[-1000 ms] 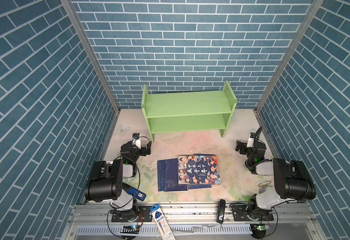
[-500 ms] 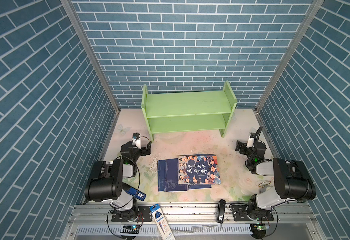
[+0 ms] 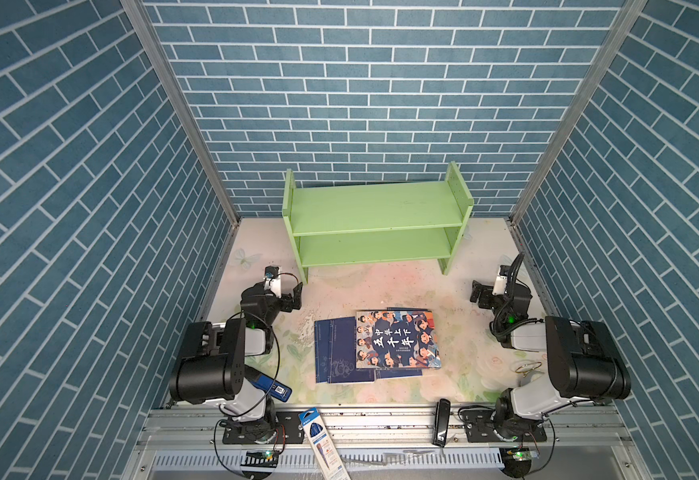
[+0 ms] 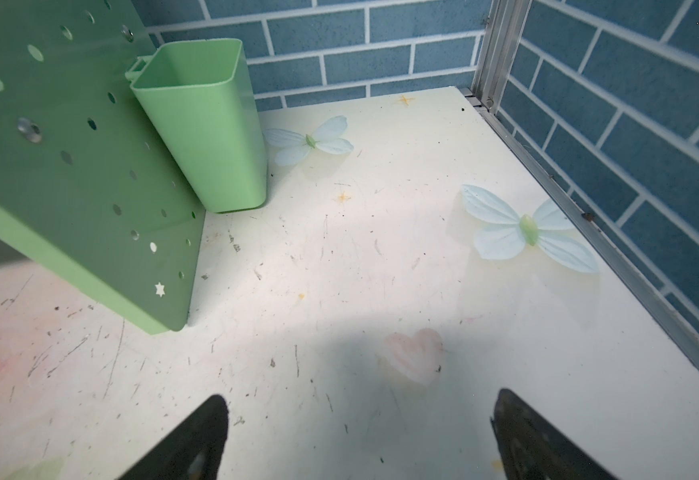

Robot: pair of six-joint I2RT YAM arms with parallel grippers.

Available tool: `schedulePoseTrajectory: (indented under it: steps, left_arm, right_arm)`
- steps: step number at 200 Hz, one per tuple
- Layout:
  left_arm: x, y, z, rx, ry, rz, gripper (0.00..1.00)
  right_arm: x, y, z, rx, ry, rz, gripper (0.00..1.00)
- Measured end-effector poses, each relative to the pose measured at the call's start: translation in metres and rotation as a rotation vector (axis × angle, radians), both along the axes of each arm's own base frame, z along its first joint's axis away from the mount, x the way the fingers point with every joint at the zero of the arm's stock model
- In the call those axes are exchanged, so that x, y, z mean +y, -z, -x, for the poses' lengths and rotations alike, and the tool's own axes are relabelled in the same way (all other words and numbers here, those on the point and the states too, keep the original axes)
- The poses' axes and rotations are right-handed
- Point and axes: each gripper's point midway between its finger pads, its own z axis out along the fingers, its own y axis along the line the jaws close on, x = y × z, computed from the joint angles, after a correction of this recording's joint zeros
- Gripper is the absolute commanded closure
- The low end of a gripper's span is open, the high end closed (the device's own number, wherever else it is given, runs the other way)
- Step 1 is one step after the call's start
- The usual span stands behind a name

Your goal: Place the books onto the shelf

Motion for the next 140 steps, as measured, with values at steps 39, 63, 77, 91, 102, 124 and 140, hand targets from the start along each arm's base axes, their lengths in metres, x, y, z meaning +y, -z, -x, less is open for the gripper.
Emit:
schedulePoseTrajectory:
  steps: [39,63,77,91,102,124,140]
  left_arm:
    - [-0.0002,0.0007,0.0002,0.003,0.000,0.000,0.00]
    - [-0.0008,0.0011,0.0004,0.005,0.002,0.000,0.00]
    - [-0.0013,0.0014,0.0005,0.006,0.003,0.000,0.00]
    - [-0.0018,0.0024,0.0008,0.010,0.005,-0.002,0.00]
    - [-0.0016,0.0027,0.0009,0.012,0.003,-0.002,0.00]
    - [-0.0018,0.0033,0.0008,0.014,0.002,-0.005,0.00]
    - [-0.0031,0.0048,-0.0003,0.023,-0.006,-0.018,0.04]
  right_arm:
    - [0.0000,0.0000,0.0000,0.000,0.000,0.000,0.01]
    - [0.0000,0.0000,0.0000,0.000,0.000,0.000,0.01]
    - [0.0000,0.0001,0.0000,0.000,0.000,0.000,0.01]
    - [-0.0002,0.0003,0.0002,0.002,0.001,0.000,0.01]
    - [-0.0002,0.0008,0.0003,0.003,0.001,0.001,0.01]
    - [-0.0018,0.0003,0.0002,0.002,0.010,0.004,0.01]
    - [-0.0057,-0.0009,0.0000,-0.004,0.030,0.013,0.01]
